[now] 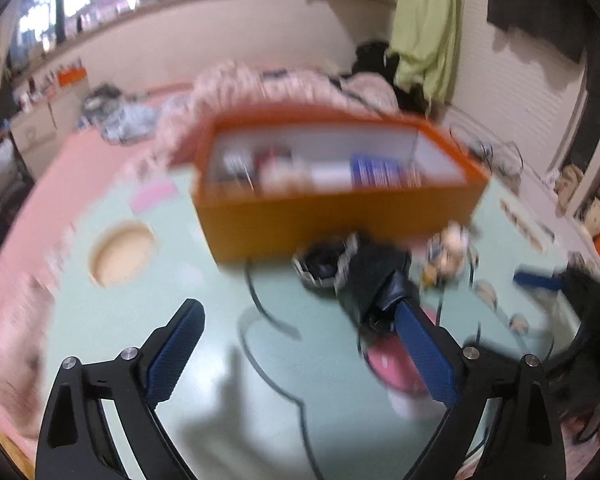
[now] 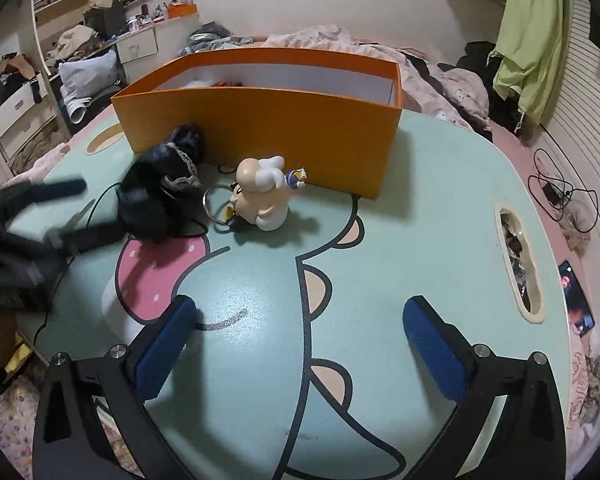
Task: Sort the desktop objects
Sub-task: 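Reach into the box and grasp the white fluffy fur ball with the left gripper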
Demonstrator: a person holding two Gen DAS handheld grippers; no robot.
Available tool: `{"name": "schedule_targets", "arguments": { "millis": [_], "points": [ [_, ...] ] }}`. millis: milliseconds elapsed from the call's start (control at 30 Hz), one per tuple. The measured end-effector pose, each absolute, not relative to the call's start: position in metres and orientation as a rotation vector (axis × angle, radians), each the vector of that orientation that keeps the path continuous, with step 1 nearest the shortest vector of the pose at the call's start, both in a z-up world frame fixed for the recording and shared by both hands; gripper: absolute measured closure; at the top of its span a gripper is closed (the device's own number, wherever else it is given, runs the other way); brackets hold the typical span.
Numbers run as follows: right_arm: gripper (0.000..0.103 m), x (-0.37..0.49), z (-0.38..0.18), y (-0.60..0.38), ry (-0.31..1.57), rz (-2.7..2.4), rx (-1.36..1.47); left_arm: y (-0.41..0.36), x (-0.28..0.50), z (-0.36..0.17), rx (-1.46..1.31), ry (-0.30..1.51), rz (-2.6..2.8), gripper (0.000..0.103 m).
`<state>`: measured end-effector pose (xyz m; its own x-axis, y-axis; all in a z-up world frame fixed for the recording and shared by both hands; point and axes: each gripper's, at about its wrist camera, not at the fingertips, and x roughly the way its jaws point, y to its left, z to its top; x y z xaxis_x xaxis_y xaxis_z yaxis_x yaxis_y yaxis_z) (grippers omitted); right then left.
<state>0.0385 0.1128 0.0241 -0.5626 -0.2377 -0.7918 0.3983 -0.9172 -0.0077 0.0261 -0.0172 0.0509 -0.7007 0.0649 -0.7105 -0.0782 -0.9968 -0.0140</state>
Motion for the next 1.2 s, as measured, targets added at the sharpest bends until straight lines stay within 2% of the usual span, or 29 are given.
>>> {"name": "schedule_targets", "arguments": {
  "millis": [100, 133, 200, 233, 333, 367, 567, 633, 667, 833, 1000, 1067, 1200],
  "points": [
    [0.0, 0.038, 0.022, 0.114, 0.262, -2.482, 1.21, -0.031, 0.001, 0.086, -1.134, -0.066, 2.845, 0.008],
    [0.0, 0.037, 0.022, 0.113, 0.264, -2.481, 1.206, -0.033, -0.01, 0.094, -1.144, -0.101, 2.827, 0.011],
    [0.0, 0.036, 0.021, 0.111, 0.265, -2.479, 1.201, -0.037, -0.042, 0.101, -1.241, -0.172, 2.76, 0.023],
    [0.0, 0.038, 0.022, 0.105, 0.265, -2.481, 1.201, -0.037, -0.055, 0.099, -1.294, -0.18, 2.732, 0.032],
    [0.0, 0.038, 0.022, 0.105, 0.264, -2.482, 1.199, -0.027, -0.099, 0.079, -1.501, -0.131, 2.647, 0.055],
    [0.0, 0.038, 0.022, 0.105, 0.263, -2.482, 1.198, -0.024, -0.101, 0.073, -1.53, -0.121, 2.635, 0.059],
    [0.0, 0.04, 0.021, 0.103, 0.263, -2.482, 1.193, -0.004, -0.128, 0.033, -1.7, 0.027, 2.629, 0.061],
    [0.0, 0.04, 0.021, 0.103, 0.263, -2.482, 1.192, -0.007, -0.131, 0.024, -1.724, 0.015, 2.617, 0.072],
    [0.0, 0.04, 0.021, 0.103, 0.263, -2.482, 1.193, -0.01, -0.131, 0.023, -1.709, -0.02, 2.615, 0.073],
    [0.0, 0.041, 0.021, 0.103, 0.264, -2.482, 1.19, -0.023, -0.113, 0.053, -1.556, -0.112, 2.63, 0.079],
    [0.0, 0.041, 0.021, 0.103, 0.264, -2.483, 1.19, -0.049, -0.059, 0.115, -1.246, -0.264, 2.67, 0.079],
    [0.0, 0.041, 0.021, 0.103, 0.263, -2.483, 1.189, -0.052, -0.039, 0.117, -1.22, -0.261, 2.685, 0.079],
    [0.0, 0.041, 0.021, 0.103, 0.263, -2.483, 1.189, -0.05, -0.005, 0.081, -1.277, -0.207, 2.687, 0.079]
  ]
}}
